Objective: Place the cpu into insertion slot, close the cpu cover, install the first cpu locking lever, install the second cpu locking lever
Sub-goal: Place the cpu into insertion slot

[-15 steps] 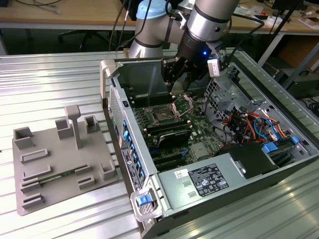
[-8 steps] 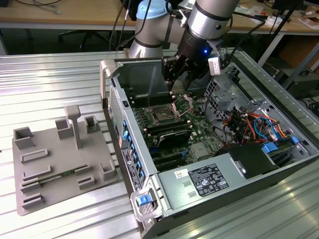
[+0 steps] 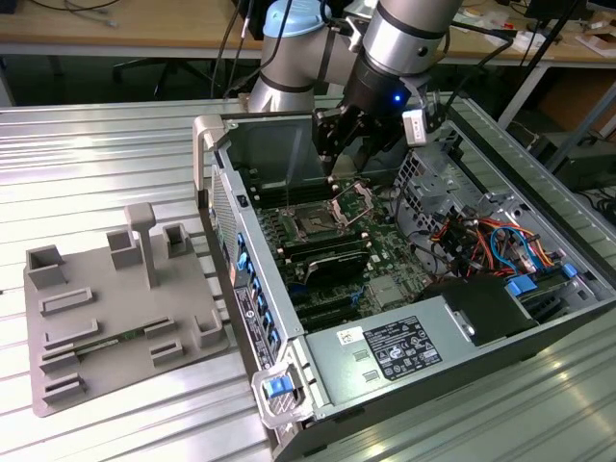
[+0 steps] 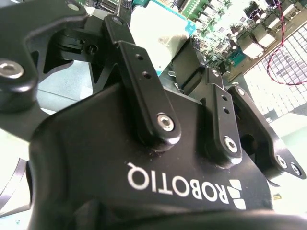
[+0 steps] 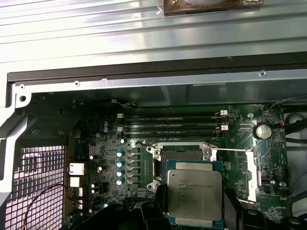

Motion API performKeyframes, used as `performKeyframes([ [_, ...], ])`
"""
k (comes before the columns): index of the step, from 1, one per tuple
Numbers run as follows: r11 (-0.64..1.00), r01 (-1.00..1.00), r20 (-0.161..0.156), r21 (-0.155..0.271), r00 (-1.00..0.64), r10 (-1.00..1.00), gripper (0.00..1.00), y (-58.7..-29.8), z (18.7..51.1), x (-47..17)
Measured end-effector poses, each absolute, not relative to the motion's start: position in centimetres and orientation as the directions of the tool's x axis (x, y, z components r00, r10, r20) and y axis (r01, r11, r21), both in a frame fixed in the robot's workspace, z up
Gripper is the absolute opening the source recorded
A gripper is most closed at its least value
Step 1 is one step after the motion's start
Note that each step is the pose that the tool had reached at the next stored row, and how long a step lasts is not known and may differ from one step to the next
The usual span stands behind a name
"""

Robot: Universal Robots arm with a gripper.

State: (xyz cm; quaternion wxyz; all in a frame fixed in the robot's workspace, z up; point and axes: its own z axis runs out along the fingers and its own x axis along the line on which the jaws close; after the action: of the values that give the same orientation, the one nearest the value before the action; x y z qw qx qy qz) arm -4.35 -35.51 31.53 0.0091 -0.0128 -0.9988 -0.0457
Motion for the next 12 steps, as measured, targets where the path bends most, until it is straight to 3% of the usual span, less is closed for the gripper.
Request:
performKeyframes([
  [12,0.996,0.026,0.019,0.091,-1.0,0.025,0.55,-35.51,30.68,-5.01],
])
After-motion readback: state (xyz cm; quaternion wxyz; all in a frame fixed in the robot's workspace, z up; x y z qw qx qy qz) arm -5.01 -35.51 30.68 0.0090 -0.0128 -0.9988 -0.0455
